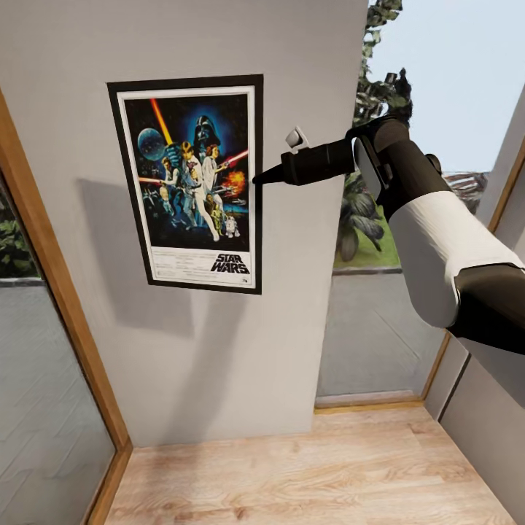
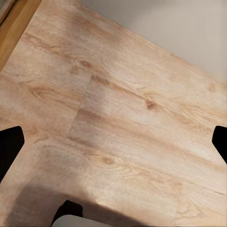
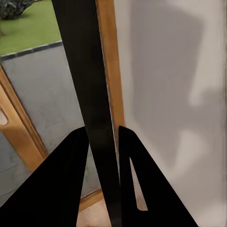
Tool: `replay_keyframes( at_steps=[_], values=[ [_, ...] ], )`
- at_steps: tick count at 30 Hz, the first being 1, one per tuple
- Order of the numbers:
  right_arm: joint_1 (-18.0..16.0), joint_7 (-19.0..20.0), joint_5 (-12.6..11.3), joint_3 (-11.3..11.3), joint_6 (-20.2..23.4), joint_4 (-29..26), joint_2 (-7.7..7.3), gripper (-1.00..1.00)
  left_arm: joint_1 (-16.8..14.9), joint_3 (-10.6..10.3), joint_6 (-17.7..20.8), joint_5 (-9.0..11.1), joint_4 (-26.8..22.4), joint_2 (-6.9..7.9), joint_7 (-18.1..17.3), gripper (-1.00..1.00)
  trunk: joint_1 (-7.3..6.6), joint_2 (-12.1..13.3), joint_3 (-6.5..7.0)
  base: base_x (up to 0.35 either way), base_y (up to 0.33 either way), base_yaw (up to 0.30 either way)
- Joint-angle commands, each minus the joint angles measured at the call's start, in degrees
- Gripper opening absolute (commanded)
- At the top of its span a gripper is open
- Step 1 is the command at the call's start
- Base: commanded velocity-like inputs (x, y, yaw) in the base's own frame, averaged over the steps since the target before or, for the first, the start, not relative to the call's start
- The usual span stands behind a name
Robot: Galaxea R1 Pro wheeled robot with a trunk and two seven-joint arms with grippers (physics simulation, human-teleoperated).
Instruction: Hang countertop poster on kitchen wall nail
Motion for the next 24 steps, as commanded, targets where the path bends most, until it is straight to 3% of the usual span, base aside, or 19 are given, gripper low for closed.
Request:
replay_keyframes(
  at_steps=[1,16,24],
  values=[
    [-0.03,0.50,0.54,-0.15,0.41,-0.03,0.05,-1.00,-0.02,0.03,-0.18,0.06,0.09,0.02,-0.18,1.00,0.05,-0.03,-0.02,0.315,0.070,0.000],
    [-0.03,0.50,0.54,-0.15,0.41,-0.03,0.18,-1.00,-0.02,0.03,-0.18,0.06,0.09,0.03,-0.18,1.00,0.05,-0.03,-0.02,0.323,0.083,0.000],
    [-0.03,0.50,0.54,-0.13,0.41,-0.03,0.21,-1.00,-0.02,0.04,-0.18,0.06,0.09,0.03,-0.18,1.00,0.05,-0.03,-0.02,0.076,0.019,0.000]
  ],
)
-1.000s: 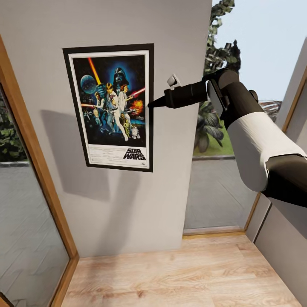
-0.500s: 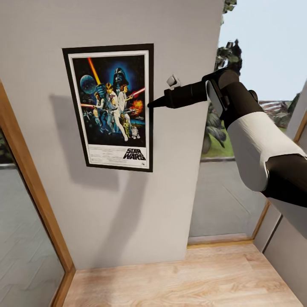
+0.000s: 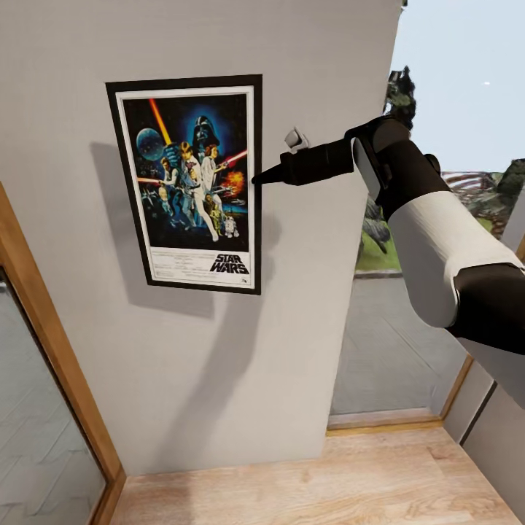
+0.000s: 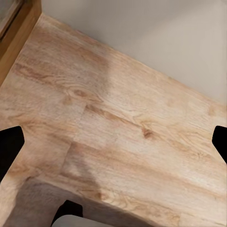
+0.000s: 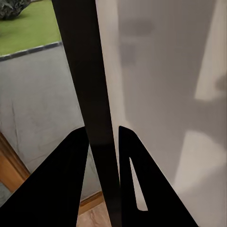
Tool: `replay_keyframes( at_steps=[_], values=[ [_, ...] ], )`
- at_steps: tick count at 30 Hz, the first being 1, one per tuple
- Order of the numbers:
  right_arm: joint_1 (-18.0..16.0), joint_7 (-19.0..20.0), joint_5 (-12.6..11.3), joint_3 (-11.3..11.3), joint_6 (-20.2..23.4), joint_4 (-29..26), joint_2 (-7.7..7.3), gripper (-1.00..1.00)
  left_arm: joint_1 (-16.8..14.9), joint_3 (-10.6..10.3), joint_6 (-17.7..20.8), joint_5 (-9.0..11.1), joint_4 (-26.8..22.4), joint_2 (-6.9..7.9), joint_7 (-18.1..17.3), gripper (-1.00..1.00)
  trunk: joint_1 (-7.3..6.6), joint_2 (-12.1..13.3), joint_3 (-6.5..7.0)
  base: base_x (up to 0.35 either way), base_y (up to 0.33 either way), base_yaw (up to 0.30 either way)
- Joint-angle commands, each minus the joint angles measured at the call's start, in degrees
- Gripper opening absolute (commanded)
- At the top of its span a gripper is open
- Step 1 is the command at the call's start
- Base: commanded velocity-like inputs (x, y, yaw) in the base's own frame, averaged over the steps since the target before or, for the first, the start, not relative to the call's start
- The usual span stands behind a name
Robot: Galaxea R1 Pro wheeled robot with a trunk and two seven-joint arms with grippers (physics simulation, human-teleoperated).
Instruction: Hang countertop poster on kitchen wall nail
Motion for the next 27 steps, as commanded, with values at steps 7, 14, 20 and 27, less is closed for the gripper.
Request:
replay_keyframes(
  at_steps=[7,14,20,27],
  values=[
    [-0.02,0.50,0.53,-0.17,0.41,-0.04,0.03,-1.00,-0.02,0.03,-0.18,0.06,0.08,0.02,-0.18,1.00,0.02,-0.04,-0.03,0.007,0.002,0.000],
    [-0.02,0.50,0.52,-0.17,0.41,-0.04,0.03,-1.00,-0.02,0.02,-0.18,0.06,0.08,0.02,-0.18,1.00,0.02,-0.04,-0.03,0.153,0.057,0.000],
    [-0.02,0.47,0.51,-0.17,0.41,-0.04,0.08,-1.00,-0.02,0.04,-0.18,0.06,0.08,0.02,-0.18,1.00,0.02,-0.04,-0.03,0.289,0.120,0.000],
    [-0.02,0.46,0.48,-0.17,0.41,-0.04,0.12,-1.00,-0.02,0.05,-0.18,0.06,0.10,0.35,-0.18,1.00,0.02,-0.04,-0.03,0.136,0.073,0.000]
  ],
)
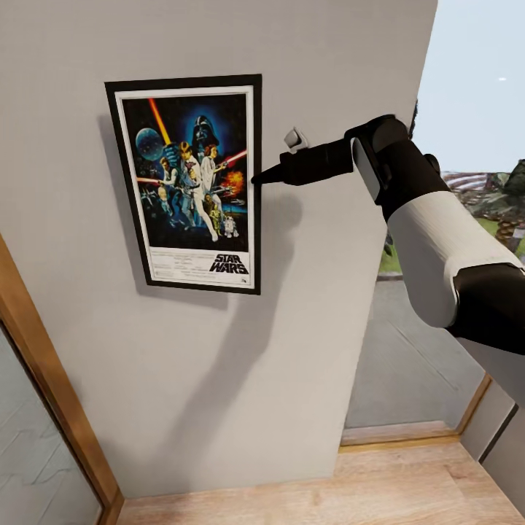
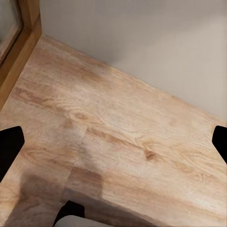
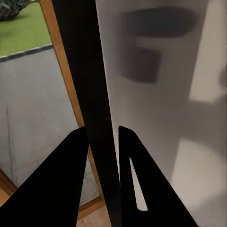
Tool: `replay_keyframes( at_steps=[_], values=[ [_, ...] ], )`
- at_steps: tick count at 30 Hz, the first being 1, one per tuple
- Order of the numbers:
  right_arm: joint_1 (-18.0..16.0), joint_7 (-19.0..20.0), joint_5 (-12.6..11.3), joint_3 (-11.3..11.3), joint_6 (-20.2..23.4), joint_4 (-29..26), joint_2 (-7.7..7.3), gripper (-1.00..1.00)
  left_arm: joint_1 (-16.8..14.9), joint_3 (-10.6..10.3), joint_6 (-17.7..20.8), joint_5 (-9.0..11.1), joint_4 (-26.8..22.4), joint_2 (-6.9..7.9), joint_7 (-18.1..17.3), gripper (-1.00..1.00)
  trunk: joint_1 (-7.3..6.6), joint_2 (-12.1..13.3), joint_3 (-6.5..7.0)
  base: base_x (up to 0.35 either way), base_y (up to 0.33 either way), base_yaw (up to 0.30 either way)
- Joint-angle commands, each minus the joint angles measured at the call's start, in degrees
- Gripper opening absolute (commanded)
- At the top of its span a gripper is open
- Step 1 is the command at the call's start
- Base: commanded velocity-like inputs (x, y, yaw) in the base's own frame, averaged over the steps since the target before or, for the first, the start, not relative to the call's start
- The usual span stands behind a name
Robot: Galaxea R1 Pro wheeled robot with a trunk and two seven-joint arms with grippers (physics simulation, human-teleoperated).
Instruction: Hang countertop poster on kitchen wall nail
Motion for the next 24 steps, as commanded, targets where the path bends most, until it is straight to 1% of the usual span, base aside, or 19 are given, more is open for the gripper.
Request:
replay_keyframes(
  at_steps=[1,9,15,24],
  values=[
    [-0.02,0.50,0.53,-0.15,0.41,-0.04,0.03,-1.00,-0.02,0.05,-0.18,0.06,0.08,0.05,-0.18,1.00,0.02,-0.04,-0.03,0.031,0.019,0.000],
    [-0.02,0.71,0.50,-0.15,0.41,-0.04,0.03,-1.00,-0.02,0.06,-0.18,0.06,0.07,0.14,-0.18,1.00,0.02,-0.04,-0.03,0.008,0.005,0.000],
    [-0.02,4.60,0.50,-0.12,0.41,-0.04,0.08,-1.00,-0.02,0.09,-0.18,0.06,0.07,0.14,-0.18,1.00,0.02,-0.04,-0.03,0.000,0.000,0.000],
    [-0.02,5.25,0.54,-0.15,0.41,-0.04,-0.04,-1.00,-0.02,0.07,-0.18,0.06,0.08,0.14,-0.18,1.00,0.02,-0.04,-0.03,0.000,0.000,0.000]
  ],
)
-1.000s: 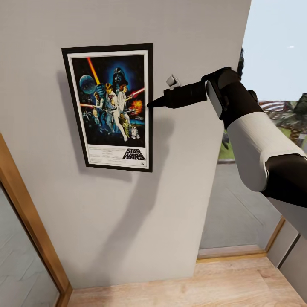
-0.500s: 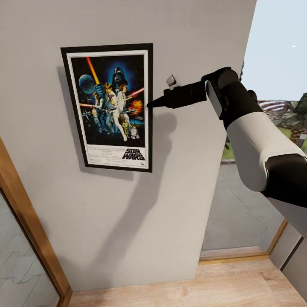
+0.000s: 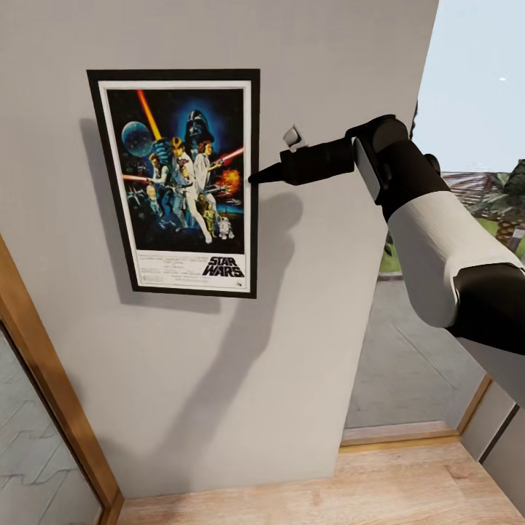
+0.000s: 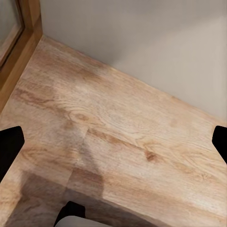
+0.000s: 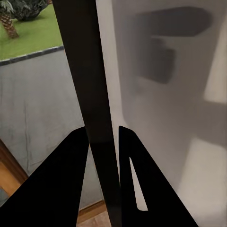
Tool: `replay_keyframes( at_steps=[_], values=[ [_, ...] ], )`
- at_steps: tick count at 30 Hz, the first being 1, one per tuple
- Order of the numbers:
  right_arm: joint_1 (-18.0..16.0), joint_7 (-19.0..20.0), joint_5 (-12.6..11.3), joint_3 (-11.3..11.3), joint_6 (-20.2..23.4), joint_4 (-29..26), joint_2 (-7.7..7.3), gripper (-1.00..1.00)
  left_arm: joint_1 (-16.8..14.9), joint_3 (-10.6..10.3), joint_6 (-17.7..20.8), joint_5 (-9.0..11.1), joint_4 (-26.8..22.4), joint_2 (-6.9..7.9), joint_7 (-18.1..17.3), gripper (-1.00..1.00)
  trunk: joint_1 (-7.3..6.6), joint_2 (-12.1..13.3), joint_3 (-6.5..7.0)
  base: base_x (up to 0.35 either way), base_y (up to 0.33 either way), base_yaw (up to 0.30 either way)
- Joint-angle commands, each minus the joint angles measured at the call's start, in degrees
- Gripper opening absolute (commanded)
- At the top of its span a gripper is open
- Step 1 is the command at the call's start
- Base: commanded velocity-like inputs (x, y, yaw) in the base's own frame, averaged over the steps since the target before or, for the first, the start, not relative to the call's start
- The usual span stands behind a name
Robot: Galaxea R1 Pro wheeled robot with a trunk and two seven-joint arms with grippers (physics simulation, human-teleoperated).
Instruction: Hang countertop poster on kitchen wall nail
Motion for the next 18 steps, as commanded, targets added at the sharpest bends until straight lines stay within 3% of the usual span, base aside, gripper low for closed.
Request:
replay_keyframes(
  at_steps=[1,11,18],
  values=[
    [-0.02,0.51,0.56,-0.16,0.50,-0.04,0.03,-1.00,-0.02,0.05,-0.18,0.06,0.08,0.02,-0.18,1.00,0.02,-0.04,-0.03,0.000,0.000,0.000],
    [-0.02,0.53,0.59,-0.16,0.50,-0.04,0.02,-1.00,-0.02,0.02,-0.18,0.06,0.07,0.04,-0.18,1.00,0.02,-0.04,-0.03,0.011,0.000,0.000],
    [-0.02,0.53,0.59,-0.16,0.50,-0.05,0.02,-1.00,-0.02,0.03,-0.18,0.06,0.07,0.05,-0.18,1.00,0.02,-0.04,-0.03,0.243,0.000,0.000]
  ],
)
